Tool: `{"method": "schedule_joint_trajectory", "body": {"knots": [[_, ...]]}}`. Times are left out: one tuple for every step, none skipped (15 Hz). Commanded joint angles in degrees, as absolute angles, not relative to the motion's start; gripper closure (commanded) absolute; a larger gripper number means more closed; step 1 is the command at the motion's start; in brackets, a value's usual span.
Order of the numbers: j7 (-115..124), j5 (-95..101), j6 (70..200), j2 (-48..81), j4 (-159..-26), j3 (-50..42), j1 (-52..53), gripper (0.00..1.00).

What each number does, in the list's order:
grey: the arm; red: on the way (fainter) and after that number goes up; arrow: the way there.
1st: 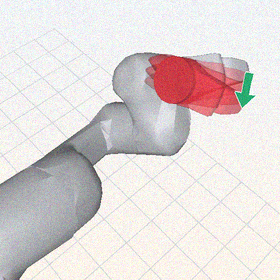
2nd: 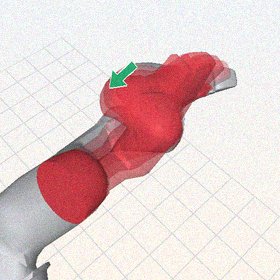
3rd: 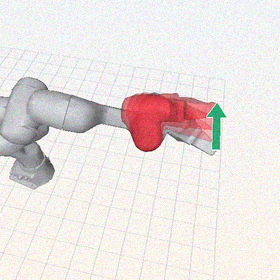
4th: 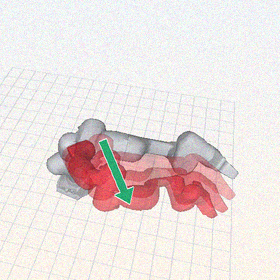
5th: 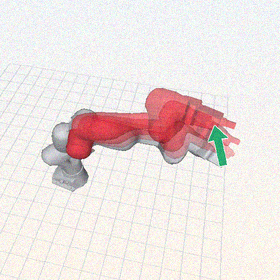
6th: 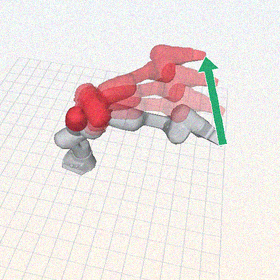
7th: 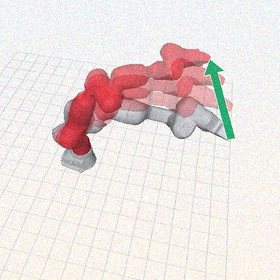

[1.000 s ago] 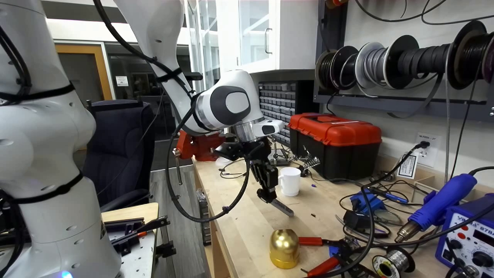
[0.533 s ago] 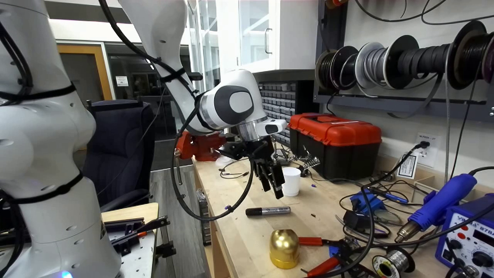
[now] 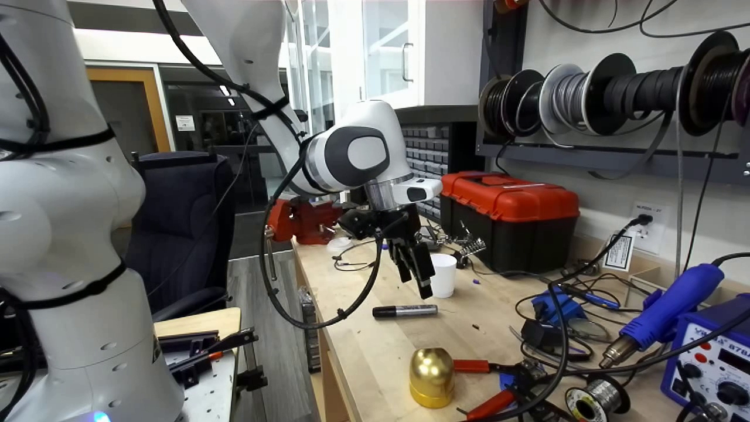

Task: Take the marker out of the cup and put it on the desk

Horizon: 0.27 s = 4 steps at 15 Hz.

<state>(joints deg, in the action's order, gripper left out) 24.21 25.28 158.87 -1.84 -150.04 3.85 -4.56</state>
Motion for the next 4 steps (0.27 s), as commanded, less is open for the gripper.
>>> {"method": "schedule_joint_trajectory", "body": {"knots": [[23.76, 24.68, 158.35, -1.94, -149.76, 2.73, -3.44, 0.0], [23.72, 24.56, 158.22, -1.93, -149.65, 2.73, -3.43, 0.0], [23.71, 24.53, 158.21, -1.93, -149.63, 2.73, -3.43, 0.0], [23.71, 24.52, 158.2, -1.93, -149.63, 2.73, -3.43, 0.0]]}}
